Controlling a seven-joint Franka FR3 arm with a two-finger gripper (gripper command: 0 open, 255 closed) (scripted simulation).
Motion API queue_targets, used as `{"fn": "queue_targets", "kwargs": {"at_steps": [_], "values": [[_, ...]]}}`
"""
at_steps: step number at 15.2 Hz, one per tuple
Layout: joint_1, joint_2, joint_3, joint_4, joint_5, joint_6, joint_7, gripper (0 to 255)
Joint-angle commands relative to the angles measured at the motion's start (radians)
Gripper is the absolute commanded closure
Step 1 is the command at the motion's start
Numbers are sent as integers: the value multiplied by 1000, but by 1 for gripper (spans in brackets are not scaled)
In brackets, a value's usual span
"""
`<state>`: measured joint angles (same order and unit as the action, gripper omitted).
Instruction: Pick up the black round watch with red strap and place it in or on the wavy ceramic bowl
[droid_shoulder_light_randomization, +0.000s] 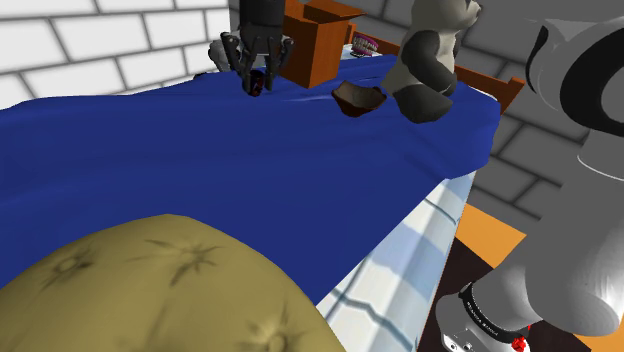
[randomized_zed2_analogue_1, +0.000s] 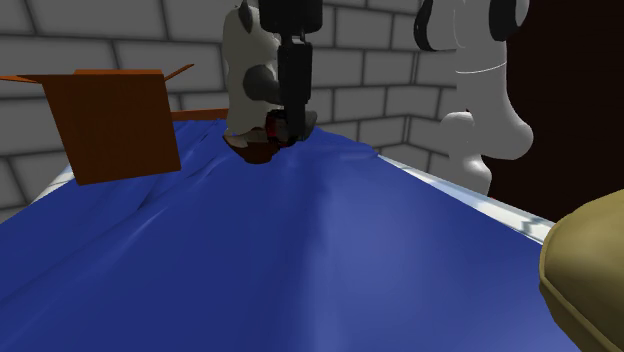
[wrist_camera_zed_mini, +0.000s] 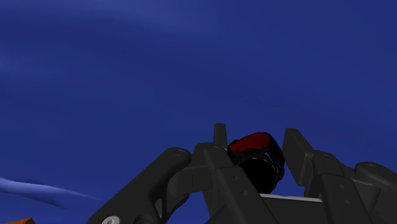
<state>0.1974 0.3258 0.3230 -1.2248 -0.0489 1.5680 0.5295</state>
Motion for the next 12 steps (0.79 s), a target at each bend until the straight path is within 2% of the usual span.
{"fn": "queue_targets", "kwargs": {"at_steps": [1, 6, 12], "values": [[4, 9, 0, 33, -3, -24, 2, 255], [-90, -80, -33, -83, 35, 2, -114, 255], [-185, -144, -84, -159, 65, 10, -254, 255]]}}
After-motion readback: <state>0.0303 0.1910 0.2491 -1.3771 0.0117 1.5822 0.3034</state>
